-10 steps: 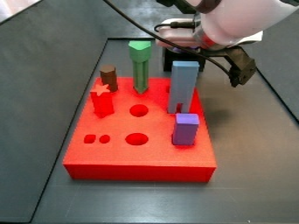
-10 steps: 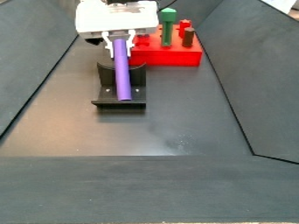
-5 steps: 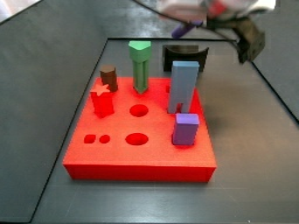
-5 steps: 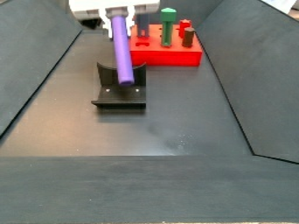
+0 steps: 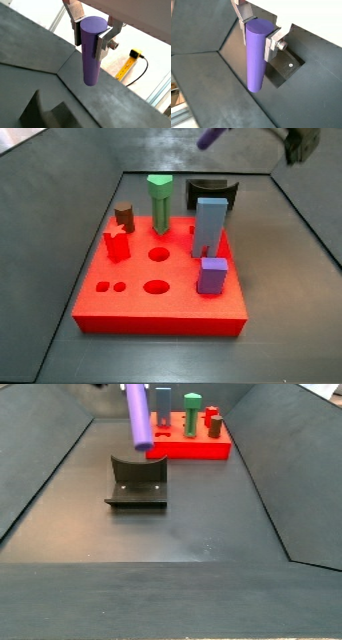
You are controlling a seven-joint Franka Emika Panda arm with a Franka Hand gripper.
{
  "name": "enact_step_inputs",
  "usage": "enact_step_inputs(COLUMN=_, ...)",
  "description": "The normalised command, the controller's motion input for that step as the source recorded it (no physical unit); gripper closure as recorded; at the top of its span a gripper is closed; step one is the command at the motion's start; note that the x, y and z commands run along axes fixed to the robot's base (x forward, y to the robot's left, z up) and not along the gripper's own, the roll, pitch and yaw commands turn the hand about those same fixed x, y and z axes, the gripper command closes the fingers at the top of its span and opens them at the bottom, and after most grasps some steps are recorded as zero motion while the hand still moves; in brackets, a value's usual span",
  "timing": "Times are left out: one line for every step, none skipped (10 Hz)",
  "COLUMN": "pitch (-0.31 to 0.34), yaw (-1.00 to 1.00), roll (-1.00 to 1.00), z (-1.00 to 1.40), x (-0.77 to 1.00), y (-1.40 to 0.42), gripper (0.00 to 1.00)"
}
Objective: Pick up the round object. Move up. Place the round object on the fixture. Regrasp the round object. Move to above the board. Insert the round object.
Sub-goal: Move to above the board.
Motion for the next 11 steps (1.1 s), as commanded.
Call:
enact_step_inputs(pitch=-0.039, yaw=-0.01, roll=-0.04, z=1.00, x=-0.06, y=0.02, gripper=1.00)
enact_step_inputs(pitch=-0.023, yaw=-0.02, roll=-0.05, z=1.00, x=-0.06, y=0.01, gripper=1.00)
enact_step_inputs(pitch=-0.009, yaw=-0.03, roll=-0.05, z=1.00, x=-0.06, y=0.01, gripper=1.00)
enact_step_inputs(pitch=0.018, yaw=-0.04, roll=-0.05, z=1.00, x=-0.07, y=0.01, gripper=1.00)
enact_step_inputs(pitch=0.031, yaw=-0.04, roll=-0.05, z=0.94, x=-0.06, y=0.01, gripper=1.00)
enact_step_inputs(pitch=0.055, yaw=-0.03, roll=-0.05, z=0.69, x=-0.05, y=0.00, gripper=1.00)
enact_step_inputs(pitch=0.062, yaw=-0.02, roll=-0.05, z=0.56, x=-0.03, y=0.00, gripper=1.00)
enact_step_inputs(pitch=0.094, yaw=0.00, roll=-0.05, z=0.26, x=-0.01, y=-0.01, gripper=1.00)
enact_step_inputs(pitch=-0.080, yaw=-0.14, roll=-1.00, z=0.14, x=-0.60, y=-1.00, gripper=1.00)
enact_step_inputs(pitch=-0.089, yaw=-0.14, roll=-1.00, z=0.11, x=-0.60, y=-1.00, gripper=1.00)
enact_step_inputs(pitch=-0.098, yaw=-0.14, roll=-1.00, z=0.13, x=-0.64, y=-1.00, gripper=1.00)
